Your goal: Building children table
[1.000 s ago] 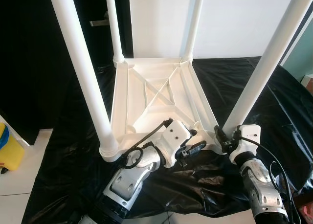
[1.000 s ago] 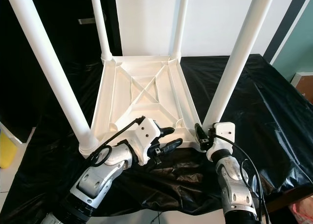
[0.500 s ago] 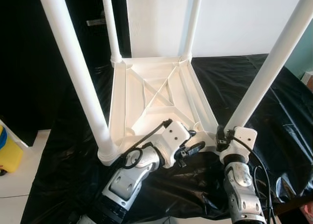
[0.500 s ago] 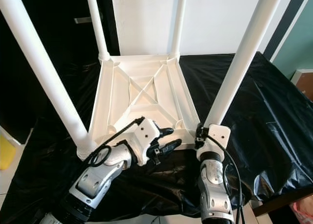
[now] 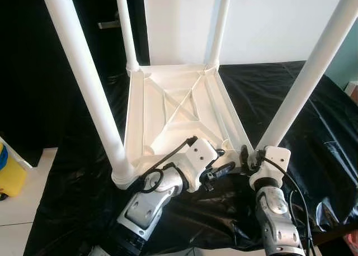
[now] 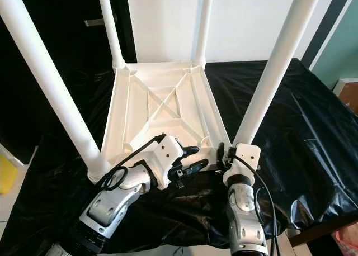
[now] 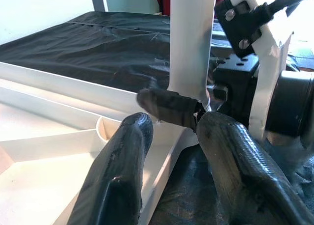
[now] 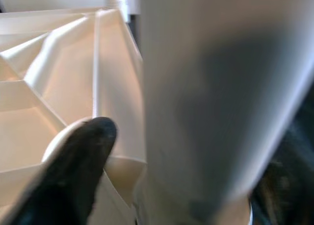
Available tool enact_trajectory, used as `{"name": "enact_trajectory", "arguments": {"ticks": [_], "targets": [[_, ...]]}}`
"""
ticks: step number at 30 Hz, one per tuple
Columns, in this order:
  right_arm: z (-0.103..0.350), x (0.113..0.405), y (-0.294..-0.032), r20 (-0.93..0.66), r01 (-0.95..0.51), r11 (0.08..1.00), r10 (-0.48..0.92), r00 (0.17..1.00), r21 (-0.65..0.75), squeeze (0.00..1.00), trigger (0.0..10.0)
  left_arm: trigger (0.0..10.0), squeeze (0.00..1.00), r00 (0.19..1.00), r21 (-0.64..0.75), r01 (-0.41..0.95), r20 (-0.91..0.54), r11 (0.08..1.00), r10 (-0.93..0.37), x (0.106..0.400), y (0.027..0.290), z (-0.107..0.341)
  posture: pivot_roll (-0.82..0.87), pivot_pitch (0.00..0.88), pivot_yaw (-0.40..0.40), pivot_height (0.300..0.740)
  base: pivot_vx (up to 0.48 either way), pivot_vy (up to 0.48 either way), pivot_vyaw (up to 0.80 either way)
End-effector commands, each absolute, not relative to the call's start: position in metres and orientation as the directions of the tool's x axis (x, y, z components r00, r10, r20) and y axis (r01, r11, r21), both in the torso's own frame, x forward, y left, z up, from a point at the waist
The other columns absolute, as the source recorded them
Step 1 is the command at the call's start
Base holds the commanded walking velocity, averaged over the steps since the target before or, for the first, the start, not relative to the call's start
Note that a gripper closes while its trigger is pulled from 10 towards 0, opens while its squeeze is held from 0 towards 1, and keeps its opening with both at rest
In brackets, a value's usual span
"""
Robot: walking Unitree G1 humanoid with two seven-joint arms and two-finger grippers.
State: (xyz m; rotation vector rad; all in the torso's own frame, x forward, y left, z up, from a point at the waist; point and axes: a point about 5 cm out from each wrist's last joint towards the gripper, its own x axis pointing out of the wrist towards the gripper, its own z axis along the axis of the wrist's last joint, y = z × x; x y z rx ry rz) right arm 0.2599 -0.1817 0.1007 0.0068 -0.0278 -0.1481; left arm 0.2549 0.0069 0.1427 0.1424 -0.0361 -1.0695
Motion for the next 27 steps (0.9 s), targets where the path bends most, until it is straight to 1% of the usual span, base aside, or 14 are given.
{"name": "enact_trajectory", "arguments": {"ticks": [1,3,5,6,7,8,9,11,13,15,20,23,26,27], "targets": [[0.102,0.258,-0.185,0.036,0.123,0.992,-0.123,0.992,0.013,1.00,10.0,10.0,0.00,0.446,0.131,0.890,-0.048,0.437,-0.894,0.251,0.003,0.141,-0.05,0.000,-0.028,0.740,0.000,0.000,0.00],[0.102,0.257,-0.187,0.041,0.102,0.995,-0.103,0.994,0.017,1.00,10.0,10.0,0.00,0.447,0.130,0.889,-0.046,0.438,-0.893,0.251,0.003,0.141,-0.05,0.000,-0.030,0.740,0.000,0.000,0.00],[0.104,0.256,-0.190,0.048,0.022,1.000,-0.023,0.999,0.019,1.00,10.0,10.0,0.00,0.450,0.130,0.888,-0.044,0.441,-0.892,0.251,0.002,0.141,-0.05,0.000,-0.033,0.740,0.000,0.000,0.00],[0.104,0.256,-0.190,0.048,0.022,1.000,-0.023,0.999,0.019,1.00,10.0,10.0,0.00,0.450,0.130,0.888,-0.044,0.441,-0.892,0.251,0.002,0.141,-0.05,0.000,-0.033,0.740,0.000,0.000,0.00],[0.105,0.255,-0.192,0.052,-0.041,0.999,0.040,0.998,0.019,0.98,10.0,10.0,0.00,0.451,0.130,0.887,-0.044,0.443,-0.891,0.251,0.002,0.141,-0.05,0.000,-0.035,0.740,0.000,0.000,0.00],[0.105,0.255,-0.192,0.052,-0.041,0.999,0.040,0.998,0.019,0.98,10.0,10.0,0.00,0.451,0.130,0.887,-0.044,0.443,-0.891,0.251,0.002,0.141,-0.05,0.000,-0.035,0.740,0.000,0.000,0.00],[0.106,0.254,-0.197,0.055,-0.101,0.995,0.101,0.993,0.003,0.00,10.0,10.0,0.00,0.452,0.130,0.887,-0.044,0.443,-0.891,0.251,0.002,0.141,-0.05,0.000,-0.036,0.740,0.000,0.000,0.00],[0.106,0.253,-0.209,0.041,-0.212,0.977,0.213,0.976,-0.029,0.00,10.0,10.0,0.00,0.451,0.132,0.887,-0.044,0.443,-0.891,0.252,0.003,0.141,-0.05,0.000,-0.036,0.740,0.000,0.000,0.00],[0.106,0.253,-0.209,0.041,-0.212,0.977,0.213,0.976,-0.029,0.00,10.0,10.0,0.00,0.451,0.132,0.887,-0.044,0.443,-0.891,0.252,0.003,0.141,-0.05,0.000,-0.036,0.740,0.000,0.000,0.00],[0.108,0.254,-0.217,0.015,-0.306,0.951,0.307,0.952,-0.047,0.00,10.0,10.0,0.00,0.450,0.134,0.887,-0.044,0.441,-0.892,0.252,0.002,0.141,-0.05,0.000,-0.036,0.740,0.000,0.000,0.00],[0.108,0.255,-0.223,-0.014,-0.362,0.931,0.362,0.932,-0.055,0.00,10.0,10.0,0.00,0.449,0.134,0.888,-0.044,0.440,-0.892,0.252,0.002,0.141,-0.05,0.000,-0.037,0.740,0.000,0.000,0.00],[0.108,0.264,-0.234,-0.096,-0.469,0.876,0.460,0.883,-0.116,0.00,10.0,10.0,0.00,0.447,0.136,0.889,-0.044,0.438,-0.893,0.252,0.001,0.141,-0.05,0.000,-0.038,0.740,0.000,0.000,0.00],[0.109,0.271,-0.238,-0.122,-0.498,0.857,0.484,0.867,-0.135,0.00,10.0,10.0,0.00,0.447,0.137,0.889,-0.044,0.437,-0.894,0.253,0.001,0.141,-0.05,0.000,-0.039,0.740,0.000,0.000,0.00],[0.111,0.277,-0.240,-0.135,-0.519,0.841,0.503,0.854,-0.154,0.00,9.5,10.0,0.00,0.448,0.141,0.888,-0.044,0.438,-0.893,0.253,0.001,0.141,-0.04,0.000,-0.042,0.740,0.000,0.000,0.00]]}}
